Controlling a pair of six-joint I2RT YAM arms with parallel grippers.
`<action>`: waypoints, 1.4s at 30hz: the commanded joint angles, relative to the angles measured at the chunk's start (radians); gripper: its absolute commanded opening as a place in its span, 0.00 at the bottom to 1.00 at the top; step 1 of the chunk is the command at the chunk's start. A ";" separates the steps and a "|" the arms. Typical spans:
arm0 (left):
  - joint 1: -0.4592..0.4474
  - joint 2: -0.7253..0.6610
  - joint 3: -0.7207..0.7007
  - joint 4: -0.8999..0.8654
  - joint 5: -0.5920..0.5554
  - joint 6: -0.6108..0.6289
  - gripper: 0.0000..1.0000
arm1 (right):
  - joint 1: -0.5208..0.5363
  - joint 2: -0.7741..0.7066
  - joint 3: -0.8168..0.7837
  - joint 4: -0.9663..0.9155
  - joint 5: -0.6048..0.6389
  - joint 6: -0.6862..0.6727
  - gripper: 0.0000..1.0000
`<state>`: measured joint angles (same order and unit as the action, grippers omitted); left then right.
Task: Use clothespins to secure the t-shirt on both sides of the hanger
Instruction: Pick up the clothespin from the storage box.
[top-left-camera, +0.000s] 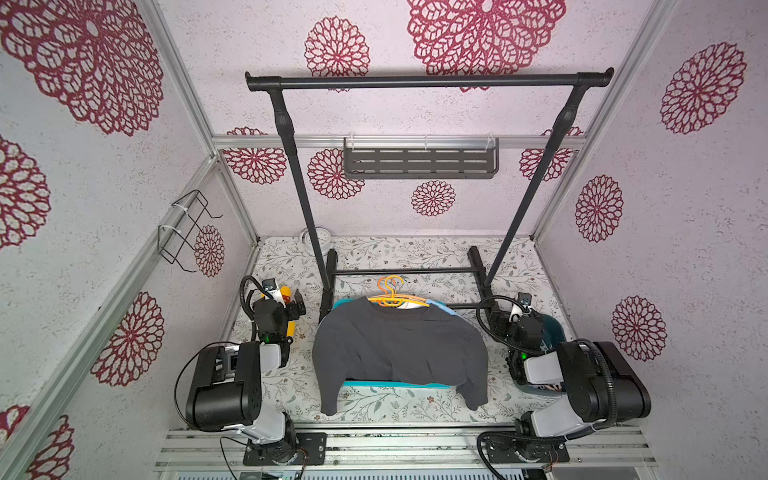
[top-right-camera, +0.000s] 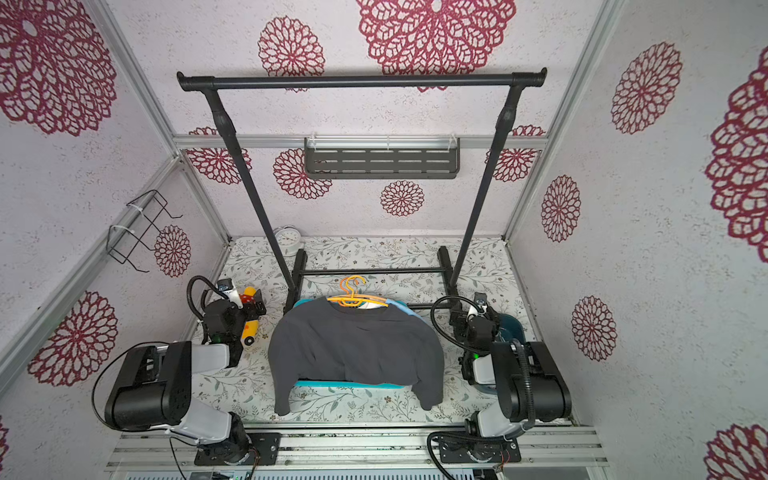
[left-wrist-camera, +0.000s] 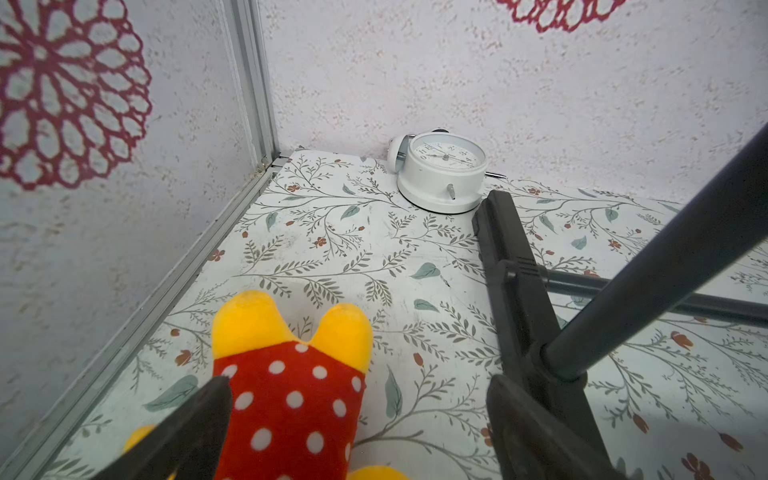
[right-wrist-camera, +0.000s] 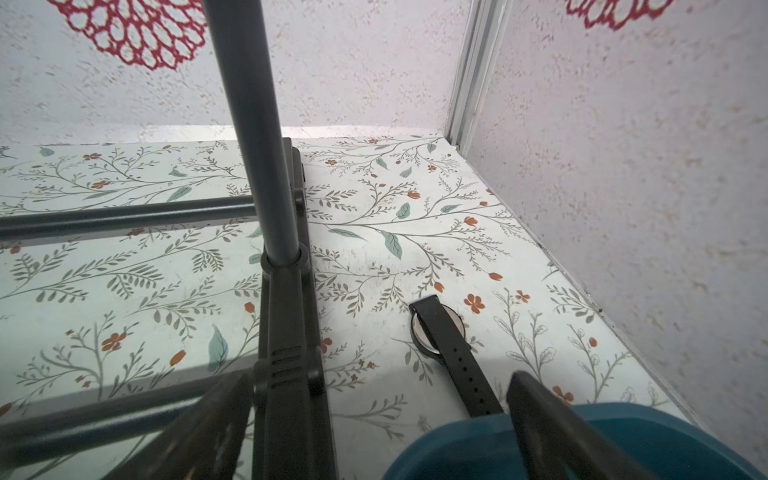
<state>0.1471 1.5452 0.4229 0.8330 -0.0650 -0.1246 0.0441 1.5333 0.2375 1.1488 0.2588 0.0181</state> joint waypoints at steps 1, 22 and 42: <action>0.006 0.006 0.008 0.022 0.002 -0.006 0.98 | -0.003 0.001 0.019 0.042 0.006 0.003 0.99; 0.006 0.004 0.007 0.022 0.000 -0.006 0.98 | -0.003 0.001 0.019 0.042 0.005 0.003 0.99; -0.026 -0.410 0.108 -0.527 -0.258 -0.243 0.98 | 0.033 -0.577 0.050 -0.607 0.107 0.197 0.99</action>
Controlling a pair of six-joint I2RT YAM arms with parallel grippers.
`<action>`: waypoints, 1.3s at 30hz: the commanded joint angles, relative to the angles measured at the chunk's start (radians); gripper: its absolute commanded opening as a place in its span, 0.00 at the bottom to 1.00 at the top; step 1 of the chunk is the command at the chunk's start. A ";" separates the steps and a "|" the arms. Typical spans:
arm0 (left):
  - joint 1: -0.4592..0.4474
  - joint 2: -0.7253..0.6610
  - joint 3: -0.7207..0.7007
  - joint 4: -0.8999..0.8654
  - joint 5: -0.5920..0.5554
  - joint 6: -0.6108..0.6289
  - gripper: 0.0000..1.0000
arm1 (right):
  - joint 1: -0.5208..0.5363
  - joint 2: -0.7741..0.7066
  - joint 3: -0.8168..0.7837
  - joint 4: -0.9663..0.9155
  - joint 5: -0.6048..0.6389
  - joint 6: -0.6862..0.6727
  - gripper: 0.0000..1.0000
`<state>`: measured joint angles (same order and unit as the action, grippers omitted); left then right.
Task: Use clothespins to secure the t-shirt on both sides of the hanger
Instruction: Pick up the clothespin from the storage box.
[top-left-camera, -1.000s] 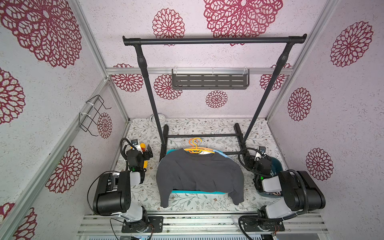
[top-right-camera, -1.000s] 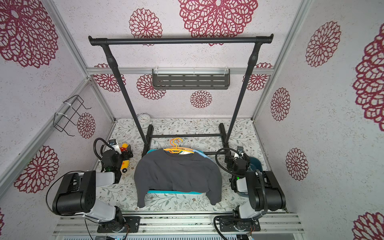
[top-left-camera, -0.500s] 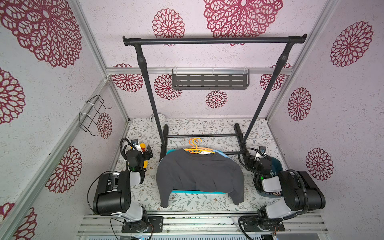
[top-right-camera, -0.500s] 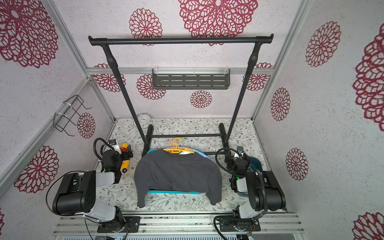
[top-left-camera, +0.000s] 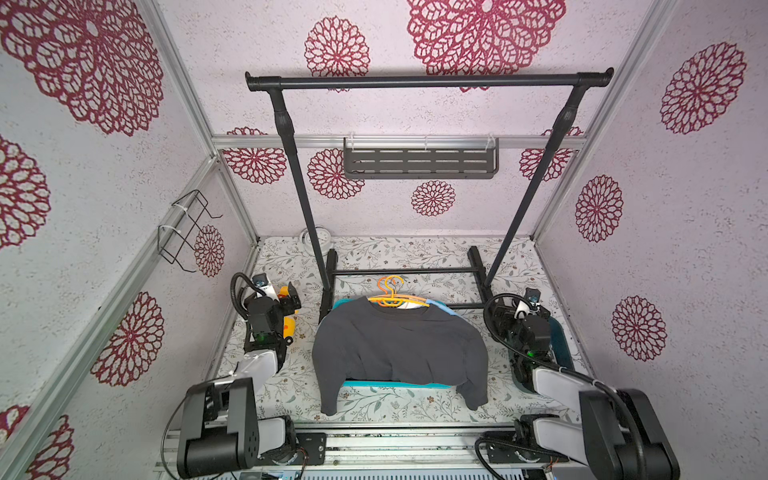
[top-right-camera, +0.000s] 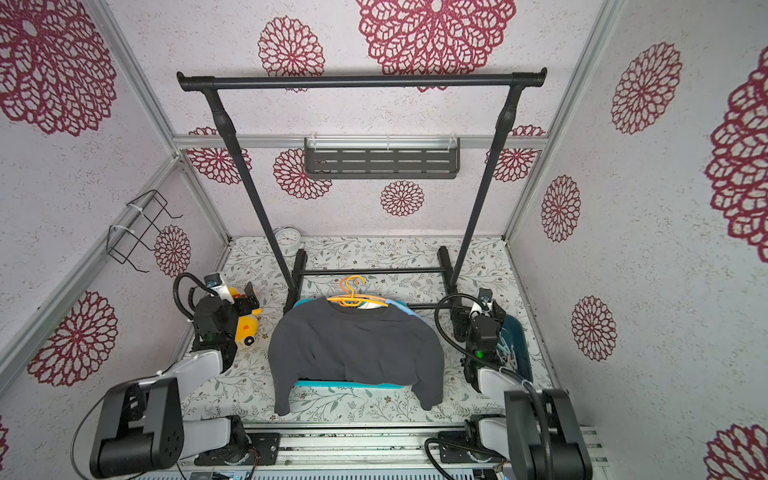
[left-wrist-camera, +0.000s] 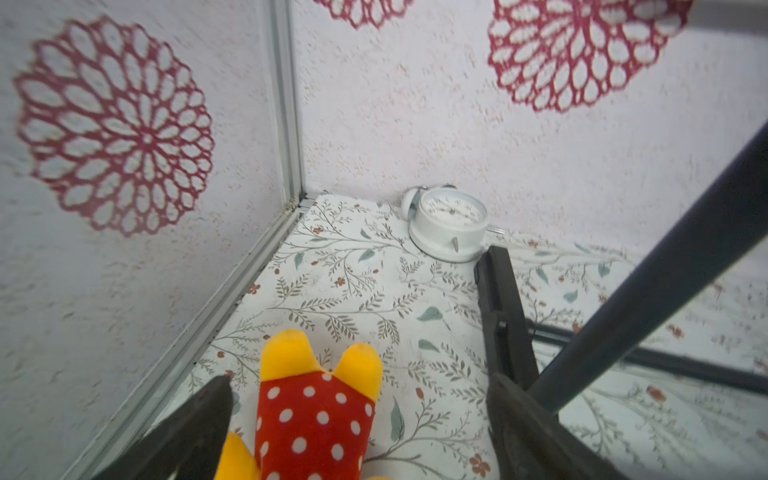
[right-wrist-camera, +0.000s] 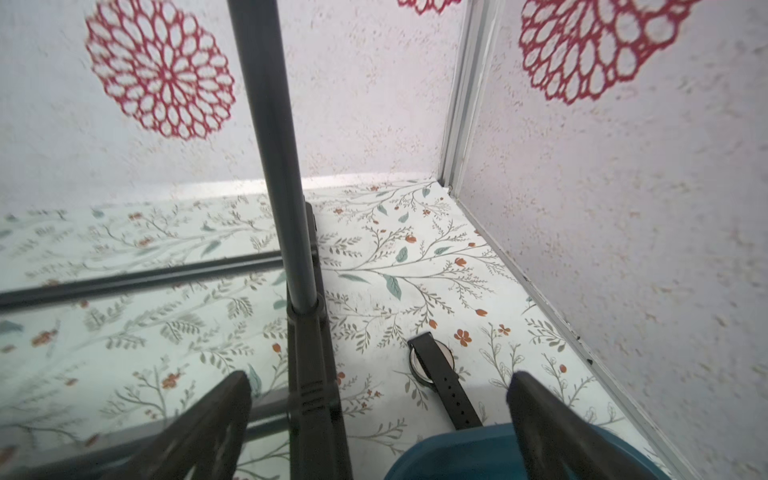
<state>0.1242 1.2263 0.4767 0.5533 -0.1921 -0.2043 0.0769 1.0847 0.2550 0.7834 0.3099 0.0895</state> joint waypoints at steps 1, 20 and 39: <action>-0.002 -0.122 0.072 -0.310 -0.137 -0.201 0.98 | -0.001 -0.185 0.046 -0.326 0.060 0.160 0.99; -0.041 -0.195 0.201 -0.636 0.367 -0.546 0.98 | -0.250 -0.299 0.296 -1.292 -0.185 0.635 0.68; -0.157 -0.228 0.488 -1.088 0.344 -0.366 0.99 | -0.310 -0.391 0.363 -0.969 -0.699 -0.343 0.69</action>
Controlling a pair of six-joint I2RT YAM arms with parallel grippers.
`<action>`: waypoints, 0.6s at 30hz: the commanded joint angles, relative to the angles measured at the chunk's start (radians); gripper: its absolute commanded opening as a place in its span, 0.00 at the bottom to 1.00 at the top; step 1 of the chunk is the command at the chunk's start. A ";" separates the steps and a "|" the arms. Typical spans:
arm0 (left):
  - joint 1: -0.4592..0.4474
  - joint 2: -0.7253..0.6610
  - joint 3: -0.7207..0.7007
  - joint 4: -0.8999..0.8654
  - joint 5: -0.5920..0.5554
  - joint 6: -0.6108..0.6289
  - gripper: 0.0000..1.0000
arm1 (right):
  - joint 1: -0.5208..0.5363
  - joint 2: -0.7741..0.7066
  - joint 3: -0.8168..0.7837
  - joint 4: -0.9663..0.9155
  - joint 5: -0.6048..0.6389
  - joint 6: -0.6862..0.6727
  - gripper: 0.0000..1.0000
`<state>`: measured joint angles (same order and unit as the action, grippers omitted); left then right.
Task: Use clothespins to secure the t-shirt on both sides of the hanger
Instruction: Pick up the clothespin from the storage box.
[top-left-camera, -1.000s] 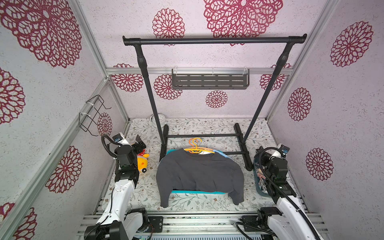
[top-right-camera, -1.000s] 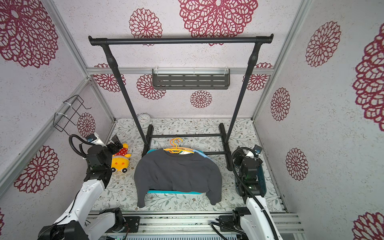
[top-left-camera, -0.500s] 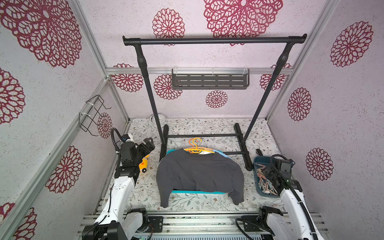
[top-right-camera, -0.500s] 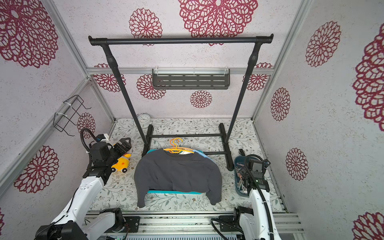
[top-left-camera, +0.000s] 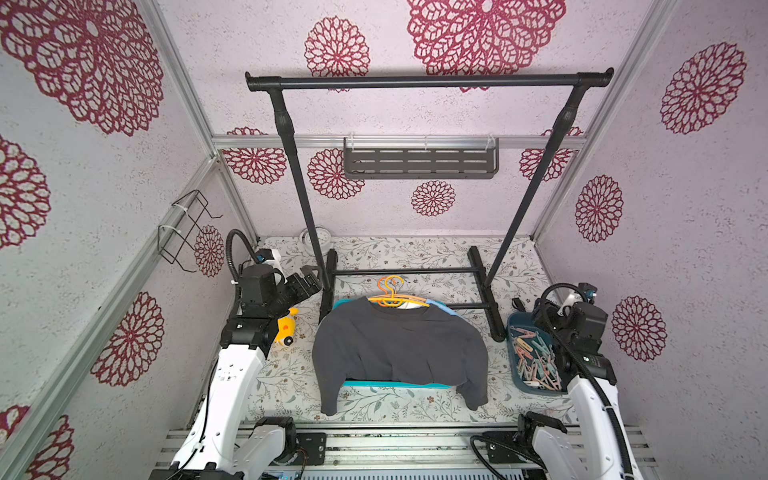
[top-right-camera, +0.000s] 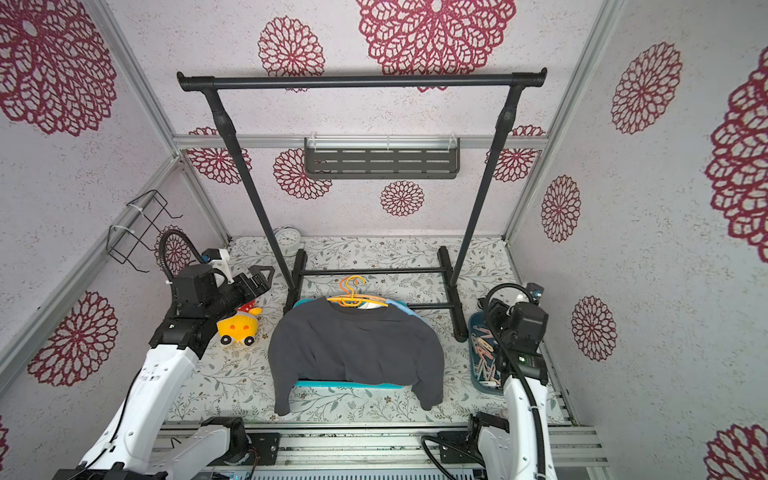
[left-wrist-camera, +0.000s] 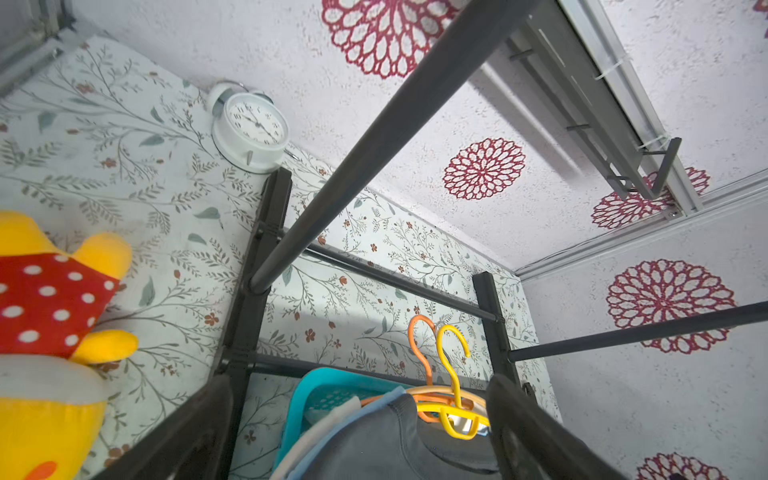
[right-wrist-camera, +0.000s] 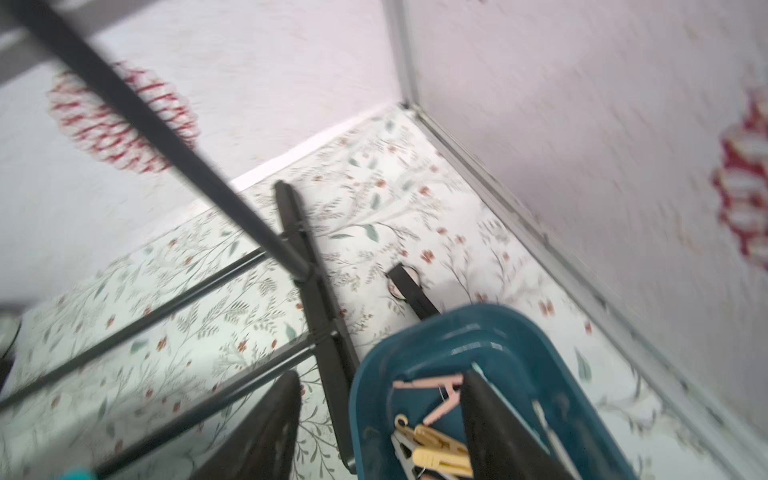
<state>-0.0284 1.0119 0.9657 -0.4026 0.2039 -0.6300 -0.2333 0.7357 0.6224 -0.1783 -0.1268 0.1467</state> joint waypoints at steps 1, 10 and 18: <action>-0.005 -0.023 -0.013 -0.130 -0.021 0.081 0.99 | -0.001 -0.051 -0.001 -0.076 -0.274 -0.526 0.71; -0.005 -0.080 -0.092 -0.053 0.051 0.096 0.99 | -0.001 0.175 0.071 -0.515 0.007 -0.939 0.70; -0.015 -0.085 -0.116 -0.027 0.080 0.076 0.99 | 0.000 0.341 0.121 -0.518 0.047 -1.004 0.58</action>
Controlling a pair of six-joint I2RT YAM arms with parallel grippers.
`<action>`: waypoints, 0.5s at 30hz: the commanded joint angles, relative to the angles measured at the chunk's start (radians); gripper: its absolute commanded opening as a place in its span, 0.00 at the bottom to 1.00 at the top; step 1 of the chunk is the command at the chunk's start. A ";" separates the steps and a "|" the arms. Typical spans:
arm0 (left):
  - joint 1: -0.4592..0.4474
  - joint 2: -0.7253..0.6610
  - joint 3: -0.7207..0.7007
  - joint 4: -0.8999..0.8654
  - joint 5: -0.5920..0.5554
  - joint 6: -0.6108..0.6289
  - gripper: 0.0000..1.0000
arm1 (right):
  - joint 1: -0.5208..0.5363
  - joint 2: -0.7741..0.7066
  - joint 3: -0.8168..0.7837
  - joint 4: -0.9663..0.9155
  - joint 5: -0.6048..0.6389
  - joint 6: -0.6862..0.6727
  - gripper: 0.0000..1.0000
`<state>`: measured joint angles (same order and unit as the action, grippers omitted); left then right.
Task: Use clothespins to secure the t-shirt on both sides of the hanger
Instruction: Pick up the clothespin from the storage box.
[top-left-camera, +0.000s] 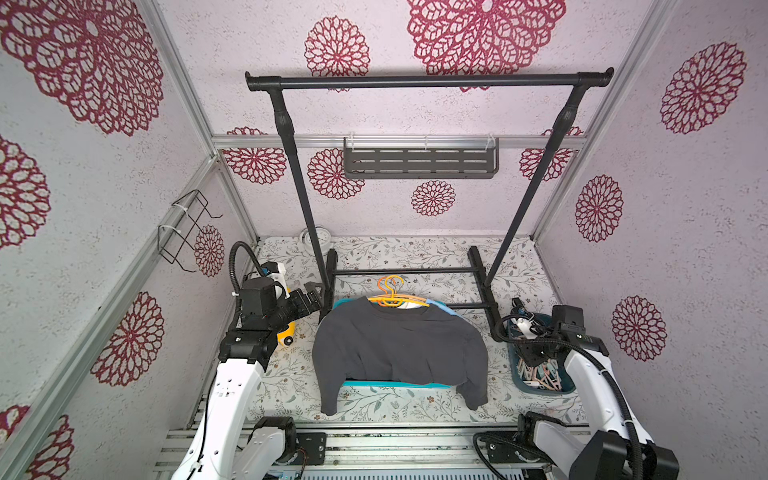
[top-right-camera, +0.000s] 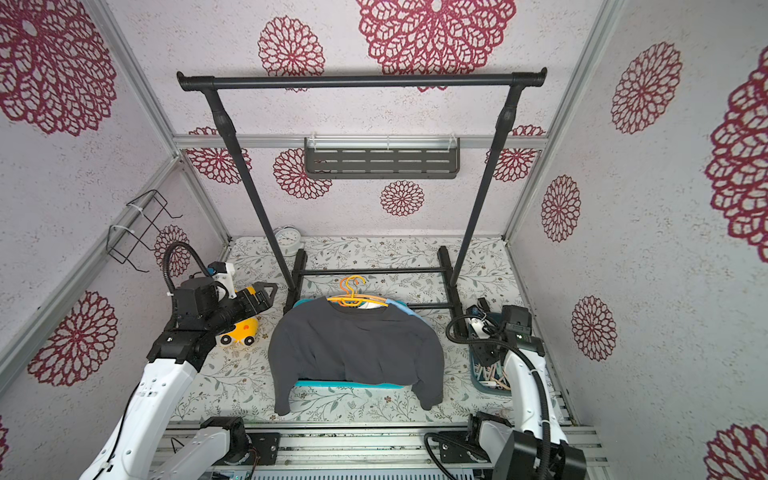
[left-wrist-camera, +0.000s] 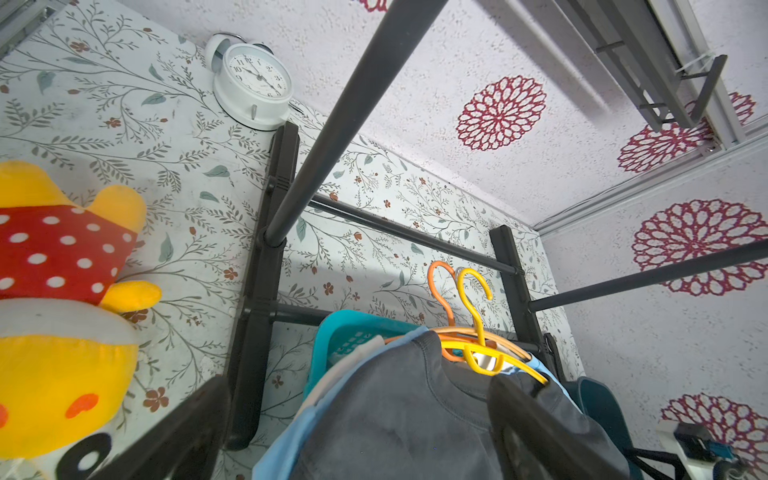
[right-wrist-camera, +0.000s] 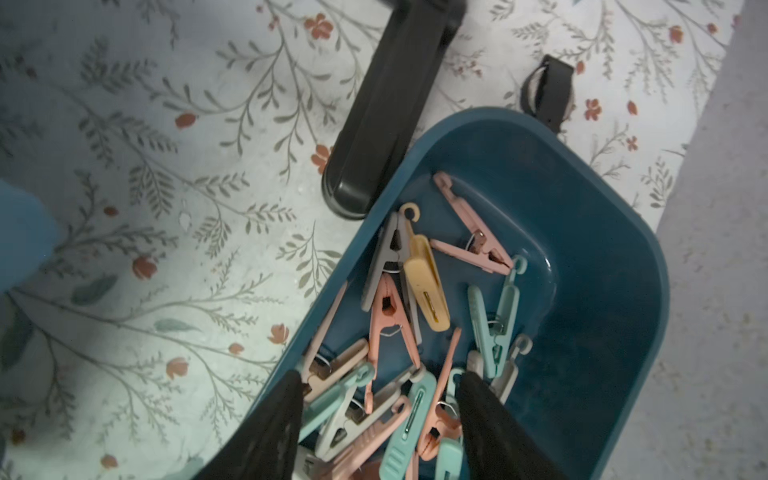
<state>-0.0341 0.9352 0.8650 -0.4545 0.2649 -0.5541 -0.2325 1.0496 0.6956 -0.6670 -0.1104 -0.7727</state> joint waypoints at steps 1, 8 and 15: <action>-0.009 -0.009 -0.015 0.024 0.019 0.000 1.00 | -0.001 0.046 0.051 -0.018 0.052 -0.093 0.56; -0.007 -0.004 -0.015 0.028 0.018 -0.001 1.00 | -0.002 0.136 0.071 0.033 0.070 -0.135 0.52; -0.007 0.001 -0.020 0.037 0.029 -0.005 1.00 | -0.001 0.218 0.070 0.110 0.081 -0.179 0.52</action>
<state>-0.0349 0.9363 0.8532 -0.4461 0.2802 -0.5583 -0.2325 1.2537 0.7422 -0.5938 -0.0433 -0.9020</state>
